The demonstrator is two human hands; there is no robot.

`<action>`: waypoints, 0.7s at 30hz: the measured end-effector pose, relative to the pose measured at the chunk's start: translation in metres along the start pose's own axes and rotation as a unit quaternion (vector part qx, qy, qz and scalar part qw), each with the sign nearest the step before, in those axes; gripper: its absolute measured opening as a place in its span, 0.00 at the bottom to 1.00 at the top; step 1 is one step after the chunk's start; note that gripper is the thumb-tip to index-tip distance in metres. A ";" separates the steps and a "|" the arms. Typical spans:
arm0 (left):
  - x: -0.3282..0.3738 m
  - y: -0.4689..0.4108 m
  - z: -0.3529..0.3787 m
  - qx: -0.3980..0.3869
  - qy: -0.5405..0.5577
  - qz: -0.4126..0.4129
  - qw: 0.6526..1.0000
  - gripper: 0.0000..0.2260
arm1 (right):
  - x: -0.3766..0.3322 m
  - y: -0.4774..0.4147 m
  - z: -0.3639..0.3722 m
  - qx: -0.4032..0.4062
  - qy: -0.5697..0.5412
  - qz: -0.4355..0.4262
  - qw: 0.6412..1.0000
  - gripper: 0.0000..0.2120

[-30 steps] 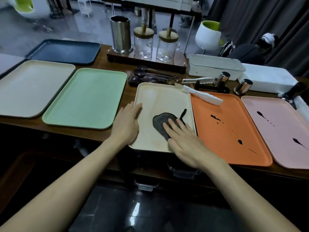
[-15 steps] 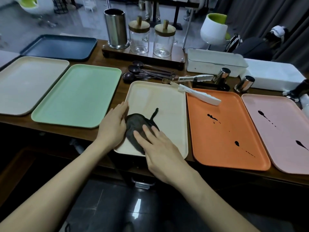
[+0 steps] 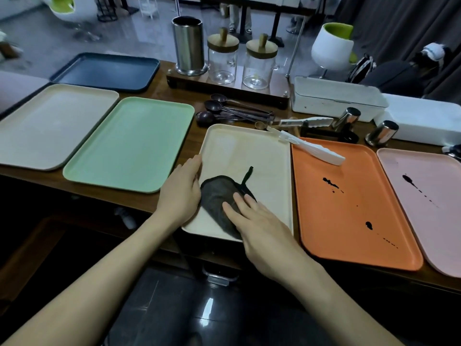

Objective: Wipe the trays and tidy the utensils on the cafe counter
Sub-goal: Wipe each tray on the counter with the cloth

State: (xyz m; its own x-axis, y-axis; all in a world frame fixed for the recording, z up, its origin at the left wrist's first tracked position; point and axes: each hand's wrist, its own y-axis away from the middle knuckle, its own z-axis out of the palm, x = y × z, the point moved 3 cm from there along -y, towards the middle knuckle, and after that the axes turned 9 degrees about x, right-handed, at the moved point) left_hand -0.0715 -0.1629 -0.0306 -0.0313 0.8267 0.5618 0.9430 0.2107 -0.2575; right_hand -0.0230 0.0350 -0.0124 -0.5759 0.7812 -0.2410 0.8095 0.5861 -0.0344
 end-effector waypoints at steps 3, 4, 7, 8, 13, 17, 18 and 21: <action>0.002 -0.001 -0.002 -0.004 0.002 -0.007 1.000 0.24 | -0.018 -0.017 0.014 0.013 -0.001 -0.001 1.000 0.36; 0.004 -0.001 -0.003 -0.004 0.003 -0.008 1.000 0.24 | -0.020 -0.017 0.015 0.021 0.001 0.001 1.000 0.36; 0.007 0.000 -0.005 -0.004 0.002 -0.004 1.000 0.22 | -0.013 -0.005 0.011 0.043 0.002 -0.002 0.999 0.29; 0.006 0.001 -0.004 -0.005 0.002 -0.001 1.000 0.22 | -0.010 -0.002 0.008 0.046 0.003 -0.006 0.999 0.27; 0.002 0.000 -0.003 -0.007 0.005 -0.012 1.000 0.23 | -0.003 -0.023 0.003 0.021 0.031 0.017 0.999 0.28; -0.003 -0.002 0.000 0.000 0.011 -0.006 1.000 0.26 | 0.017 -0.071 0.001 0.023 0.029 0.060 0.997 0.27; -0.004 -0.002 0.001 0.002 0.012 -0.007 1.000 0.25 | 0.021 -0.083 0.001 0.030 0.034 0.064 0.997 0.27; -0.004 -0.003 0.001 0.002 0.008 -0.007 1.000 0.25 | 0.033 -0.114 0.000 0.039 0.030 0.071 0.996 0.28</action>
State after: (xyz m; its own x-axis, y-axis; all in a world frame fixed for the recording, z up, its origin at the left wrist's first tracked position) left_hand -0.0744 -0.1664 -0.0333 -0.0393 0.8156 0.5773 0.9409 0.2247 -0.2535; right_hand -0.1348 -0.0059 -0.0166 -0.4590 0.8679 -0.1900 0.8883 0.4522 -0.0803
